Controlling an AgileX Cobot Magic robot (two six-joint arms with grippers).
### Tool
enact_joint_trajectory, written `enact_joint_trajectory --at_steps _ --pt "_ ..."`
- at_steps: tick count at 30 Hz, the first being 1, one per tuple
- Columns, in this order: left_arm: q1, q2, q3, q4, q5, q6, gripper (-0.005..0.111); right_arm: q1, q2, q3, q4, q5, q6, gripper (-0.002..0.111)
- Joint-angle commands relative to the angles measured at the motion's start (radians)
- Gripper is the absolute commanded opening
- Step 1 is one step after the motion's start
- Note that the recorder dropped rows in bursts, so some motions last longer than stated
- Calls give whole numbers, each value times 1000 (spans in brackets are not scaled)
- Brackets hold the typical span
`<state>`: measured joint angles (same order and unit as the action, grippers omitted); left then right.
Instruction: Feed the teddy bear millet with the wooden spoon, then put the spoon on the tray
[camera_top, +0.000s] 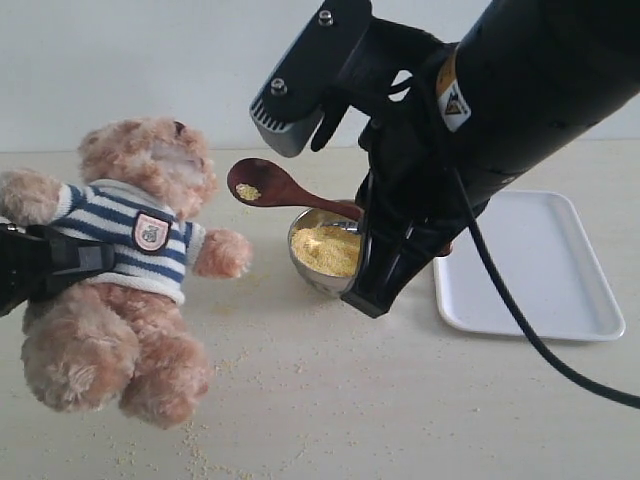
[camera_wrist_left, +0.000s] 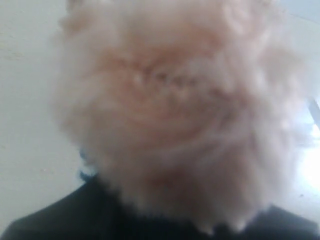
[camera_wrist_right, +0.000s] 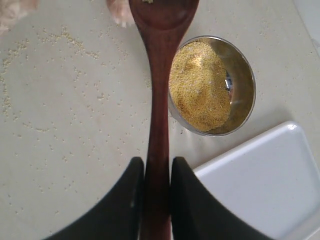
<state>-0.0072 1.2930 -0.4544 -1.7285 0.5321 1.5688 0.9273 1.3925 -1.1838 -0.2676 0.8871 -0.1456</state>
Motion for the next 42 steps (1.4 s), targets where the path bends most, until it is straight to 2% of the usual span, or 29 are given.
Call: enact_joint_trajectory --at_steps 1,5,9,21,30,34,38,42 --pt "32 60 -10 -16 204 37 5 2 -10 -5 1 -25 -2 0" --pt "83 98 -10 -16 368 63 5 2 -10 -5 1 -30 -13 0" --pt "104 118 -6 -16 455 90 5 2 -10 -5 -5 -32 -32 0" --pt "104 152 62 -16 472 125 5 2 16 -5 -107 -86 -45 0" --pt "104 152 70 -16 512 123 5 2 87 -5 -111 -149 -100 0" --pt "104 152 70 -16 514 123 5 2 134 -5 -247 -149 -148 0" --pt "104 152 70 -16 514 123 5 83 156 -5 -516 -156 -149 0" --pt "104 152 70 -16 526 123 5 152 161 -5 -623 -201 -117 0"
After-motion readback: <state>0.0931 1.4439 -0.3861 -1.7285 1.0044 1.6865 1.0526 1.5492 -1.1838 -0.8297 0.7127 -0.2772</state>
